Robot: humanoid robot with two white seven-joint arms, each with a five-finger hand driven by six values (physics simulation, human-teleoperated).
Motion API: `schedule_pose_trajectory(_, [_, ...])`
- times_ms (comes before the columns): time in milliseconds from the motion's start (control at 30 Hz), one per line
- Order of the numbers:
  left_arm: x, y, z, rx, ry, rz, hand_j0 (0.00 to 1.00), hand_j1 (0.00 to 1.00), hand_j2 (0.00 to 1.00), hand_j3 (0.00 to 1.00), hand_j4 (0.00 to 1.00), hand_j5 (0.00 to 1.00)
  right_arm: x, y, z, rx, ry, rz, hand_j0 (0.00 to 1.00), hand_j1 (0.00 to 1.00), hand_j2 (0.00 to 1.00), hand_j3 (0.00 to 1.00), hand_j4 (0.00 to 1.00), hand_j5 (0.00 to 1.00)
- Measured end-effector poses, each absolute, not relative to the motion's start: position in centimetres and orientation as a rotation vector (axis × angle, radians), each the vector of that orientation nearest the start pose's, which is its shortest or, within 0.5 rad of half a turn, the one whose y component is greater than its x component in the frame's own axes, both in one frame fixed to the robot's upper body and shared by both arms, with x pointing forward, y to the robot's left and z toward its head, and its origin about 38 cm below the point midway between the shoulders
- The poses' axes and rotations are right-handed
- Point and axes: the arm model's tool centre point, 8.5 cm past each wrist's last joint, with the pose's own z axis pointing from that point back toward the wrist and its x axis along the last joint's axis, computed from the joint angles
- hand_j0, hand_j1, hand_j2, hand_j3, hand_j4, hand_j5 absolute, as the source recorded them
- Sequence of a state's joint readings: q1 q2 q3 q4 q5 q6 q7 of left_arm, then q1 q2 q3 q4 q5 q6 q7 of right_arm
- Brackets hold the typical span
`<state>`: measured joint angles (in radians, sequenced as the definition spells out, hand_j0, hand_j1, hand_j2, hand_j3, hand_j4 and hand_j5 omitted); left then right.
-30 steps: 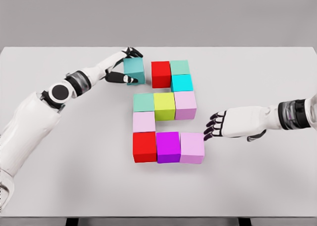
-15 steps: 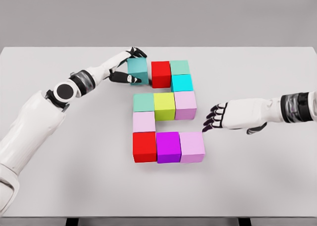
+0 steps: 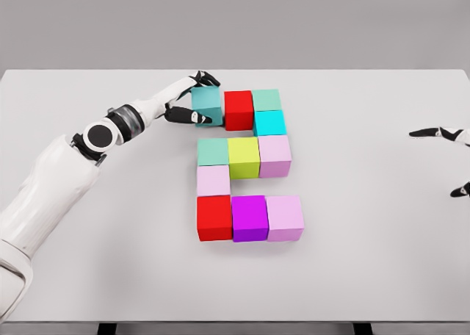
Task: Assemble the squares on the desktop into the number 2
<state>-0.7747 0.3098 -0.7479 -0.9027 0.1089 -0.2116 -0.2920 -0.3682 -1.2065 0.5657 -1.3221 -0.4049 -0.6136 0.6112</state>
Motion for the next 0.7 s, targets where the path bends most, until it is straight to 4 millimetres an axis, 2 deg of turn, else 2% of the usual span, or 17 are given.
schedule_pose_trajectory(167, [52.7,18.6,12.7,-0.025,-1.487,-1.094,0.28,0.28,0.28,0.28,0.28,0.28,36.6,-44.7,19.4,0.057,-1.454,1.335,1.00,1.00,1.00,1.00,1.00,1.00])
schedule_pose_trajectory(333, [52.7,18.3,12.6,-0.024,-1.487,-1.105,0.30,0.30,0.30,0.30,0.30,0.30,37.1,-43.4,19.5,0.084,-1.520,1.305,1.00,1.00,1.00,1.00,1.00,1.00])
schedule_pose_trajectory(400, [52.7,18.2,12.6,-0.025,-1.488,-1.105,0.34,0.34,0.34,0.34,0.34,0.34,37.2,-43.1,19.4,0.092,-1.531,1.300,1.00,1.00,1.00,1.00,1.00,1.00])
schedule_pose_trajectory(467, [52.7,18.2,12.6,-0.024,-1.489,-1.104,0.45,0.45,0.45,0.45,0.45,0.45,37.2,-42.9,19.3,0.096,-1.534,1.298,1.00,1.00,1.00,1.00,1.00,1.00])
schedule_pose_trajectory(600, [52.6,18.2,12.6,-0.022,-1.488,-1.103,0.57,0.57,0.57,0.57,0.57,0.57,37.3,-42.4,19.1,0.110,-1.545,1.297,1.00,1.00,1.00,1.00,1.00,1.00])
schedule_pose_trajectory(700, [52.7,18.2,12.7,-0.020,-1.490,-1.103,0.62,0.62,0.62,0.62,0.62,0.62,37.3,-41.7,19.1,0.126,-1.557,1.303,1.00,1.00,1.00,1.00,1.00,1.00])
